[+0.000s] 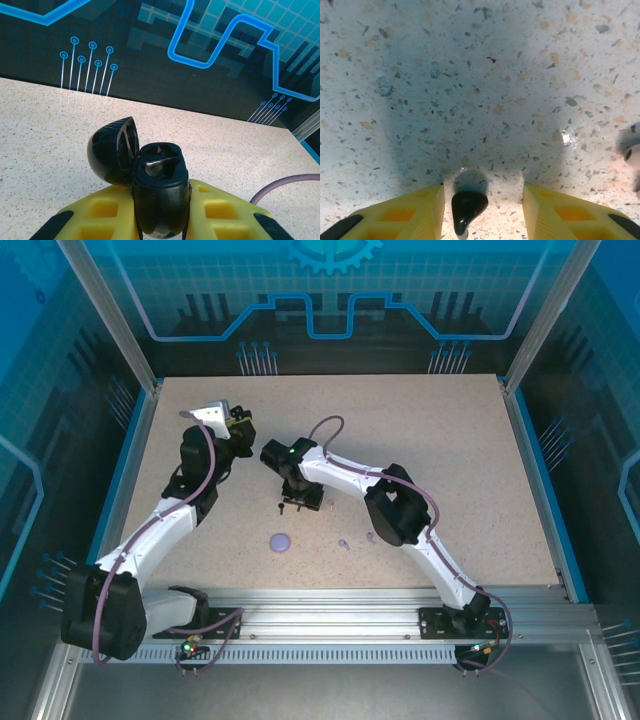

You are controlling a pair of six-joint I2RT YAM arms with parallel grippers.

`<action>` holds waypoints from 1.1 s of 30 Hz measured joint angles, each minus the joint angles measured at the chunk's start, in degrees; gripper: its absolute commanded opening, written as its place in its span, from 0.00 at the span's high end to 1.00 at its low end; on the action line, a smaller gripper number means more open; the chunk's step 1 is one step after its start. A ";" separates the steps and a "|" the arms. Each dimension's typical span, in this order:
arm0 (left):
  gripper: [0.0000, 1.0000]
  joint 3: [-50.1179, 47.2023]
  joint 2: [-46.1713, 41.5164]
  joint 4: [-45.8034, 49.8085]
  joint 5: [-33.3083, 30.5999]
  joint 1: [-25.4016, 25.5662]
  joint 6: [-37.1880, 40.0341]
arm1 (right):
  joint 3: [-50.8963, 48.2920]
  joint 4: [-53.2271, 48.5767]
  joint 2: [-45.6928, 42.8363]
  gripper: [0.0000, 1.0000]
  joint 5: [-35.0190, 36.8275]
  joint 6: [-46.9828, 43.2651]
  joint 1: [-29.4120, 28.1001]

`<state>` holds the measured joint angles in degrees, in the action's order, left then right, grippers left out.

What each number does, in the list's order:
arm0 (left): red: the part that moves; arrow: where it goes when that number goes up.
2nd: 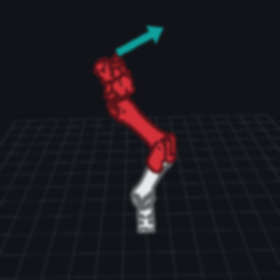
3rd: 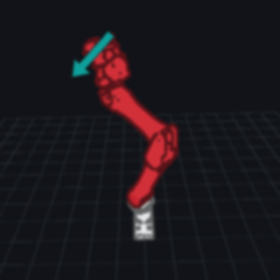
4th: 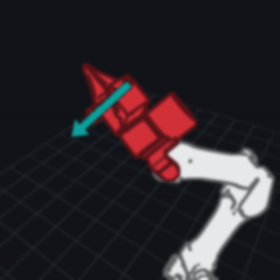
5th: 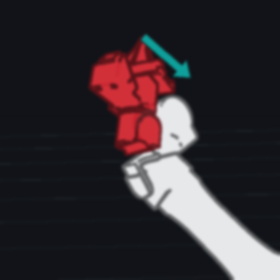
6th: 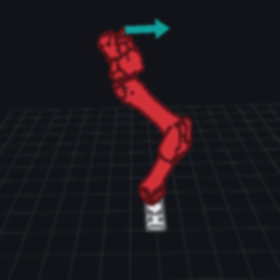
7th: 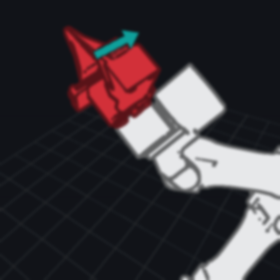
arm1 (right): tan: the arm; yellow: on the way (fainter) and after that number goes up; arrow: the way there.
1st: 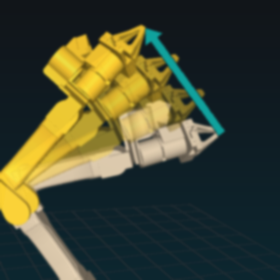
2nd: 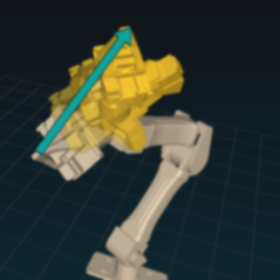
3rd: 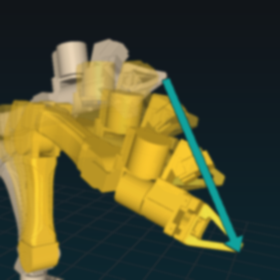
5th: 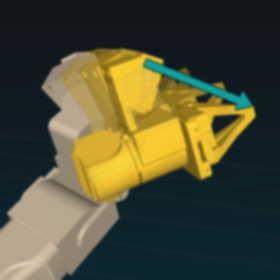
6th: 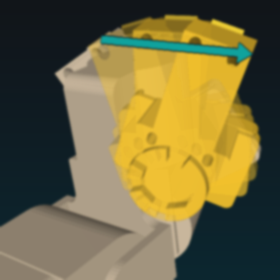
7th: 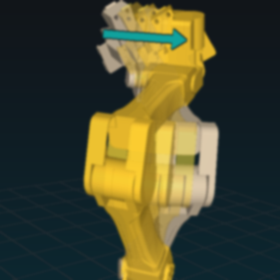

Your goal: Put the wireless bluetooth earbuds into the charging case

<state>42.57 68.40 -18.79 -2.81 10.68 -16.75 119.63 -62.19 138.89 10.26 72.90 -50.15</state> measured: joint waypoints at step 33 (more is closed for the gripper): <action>1.00 -0.85 -2.03 0.04 0.02 0.00 0.37 | -0.70 1.73 -0.22 0.68 -3.23 -9.49 0.59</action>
<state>41.71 66.37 -18.74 -2.79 10.68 -16.38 118.93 -60.47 138.67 7.03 63.42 -49.56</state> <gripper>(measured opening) 0.218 0.320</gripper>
